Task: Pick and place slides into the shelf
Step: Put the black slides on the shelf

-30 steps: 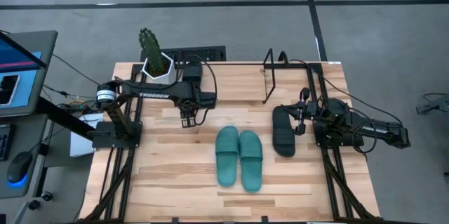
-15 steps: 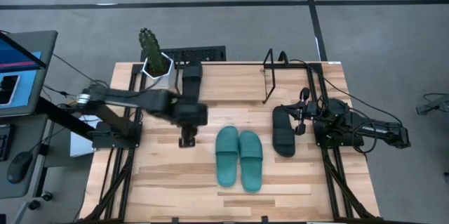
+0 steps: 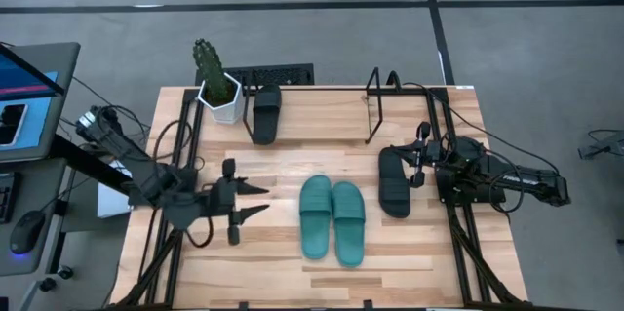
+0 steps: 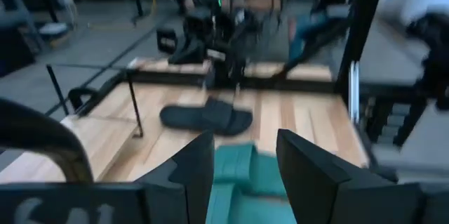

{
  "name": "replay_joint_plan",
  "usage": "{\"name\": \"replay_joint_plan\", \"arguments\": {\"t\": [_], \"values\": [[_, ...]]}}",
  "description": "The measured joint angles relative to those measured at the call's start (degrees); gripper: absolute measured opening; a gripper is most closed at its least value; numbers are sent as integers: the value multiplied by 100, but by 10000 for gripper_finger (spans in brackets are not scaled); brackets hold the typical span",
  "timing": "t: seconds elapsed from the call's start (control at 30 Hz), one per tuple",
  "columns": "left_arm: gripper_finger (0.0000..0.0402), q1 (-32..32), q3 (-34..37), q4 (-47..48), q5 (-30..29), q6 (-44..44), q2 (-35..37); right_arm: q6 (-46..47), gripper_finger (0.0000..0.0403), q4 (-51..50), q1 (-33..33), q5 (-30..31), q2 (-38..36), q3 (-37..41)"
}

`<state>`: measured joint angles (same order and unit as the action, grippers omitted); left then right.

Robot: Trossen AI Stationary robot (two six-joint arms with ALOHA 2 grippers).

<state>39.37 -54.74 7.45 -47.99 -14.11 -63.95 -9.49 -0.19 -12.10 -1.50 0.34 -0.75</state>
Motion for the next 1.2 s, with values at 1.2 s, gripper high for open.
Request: {"name": "replay_joint_plan", "arguments": {"t": [1.2], "values": [[144,-1881,1104,-2669,368,-1369,106,5433,0,1204,336,-249,0,7]]}}
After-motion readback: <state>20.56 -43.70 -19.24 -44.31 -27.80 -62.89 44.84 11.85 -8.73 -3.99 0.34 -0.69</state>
